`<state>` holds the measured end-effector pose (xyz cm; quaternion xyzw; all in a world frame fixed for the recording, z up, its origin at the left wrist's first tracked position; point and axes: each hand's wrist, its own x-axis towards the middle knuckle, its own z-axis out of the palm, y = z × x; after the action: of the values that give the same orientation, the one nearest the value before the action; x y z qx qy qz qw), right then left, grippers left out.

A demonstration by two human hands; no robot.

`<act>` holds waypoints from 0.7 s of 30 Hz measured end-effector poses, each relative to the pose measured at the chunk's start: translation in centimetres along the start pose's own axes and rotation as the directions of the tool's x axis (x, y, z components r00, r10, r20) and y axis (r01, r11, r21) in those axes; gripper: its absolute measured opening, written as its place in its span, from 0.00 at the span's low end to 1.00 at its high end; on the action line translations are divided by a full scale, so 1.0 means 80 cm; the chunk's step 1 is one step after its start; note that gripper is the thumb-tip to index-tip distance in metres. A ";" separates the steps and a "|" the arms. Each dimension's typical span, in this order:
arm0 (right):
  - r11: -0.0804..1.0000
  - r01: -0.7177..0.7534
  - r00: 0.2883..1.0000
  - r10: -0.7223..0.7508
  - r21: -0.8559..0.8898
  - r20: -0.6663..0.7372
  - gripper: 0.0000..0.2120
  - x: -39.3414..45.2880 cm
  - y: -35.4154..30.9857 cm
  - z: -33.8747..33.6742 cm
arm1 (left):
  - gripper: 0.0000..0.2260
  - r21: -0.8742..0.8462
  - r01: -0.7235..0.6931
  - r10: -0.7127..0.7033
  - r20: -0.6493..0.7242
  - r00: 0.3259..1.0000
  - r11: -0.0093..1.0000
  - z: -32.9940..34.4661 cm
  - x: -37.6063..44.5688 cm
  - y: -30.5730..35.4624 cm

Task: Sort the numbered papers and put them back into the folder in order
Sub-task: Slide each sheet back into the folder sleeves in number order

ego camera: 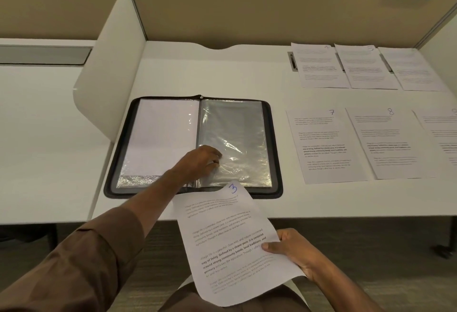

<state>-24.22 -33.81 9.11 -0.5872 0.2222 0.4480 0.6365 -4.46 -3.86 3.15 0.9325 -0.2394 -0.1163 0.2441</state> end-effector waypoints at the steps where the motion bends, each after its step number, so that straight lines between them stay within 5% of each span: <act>1: 1.000 0.010 1.000 -0.010 0.000 0.004 0.15 -0.002 0.000 -0.001 | 0.09 -0.010 0.007 -0.007 -0.002 1.000 1.000 0.000 0.000 0.000; 14: 0.980 0.119 0.992 -0.109 -0.161 0.067 0.16 -0.001 0.005 -0.021 | 0.09 -0.080 0.076 -0.075 0.009 0.997 0.994 0.002 0.003 -0.002; 21: 0.991 0.082 0.996 -0.079 -0.106 0.034 0.17 0.008 0.001 -0.020 | 0.09 -0.117 0.101 -0.101 0.004 0.995 0.988 0.000 0.004 0.000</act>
<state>-23.58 -35.13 8.23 -0.6224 0.1644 0.4421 0.6246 -4.20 -4.02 3.08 0.9275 -0.1845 -0.1417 0.2925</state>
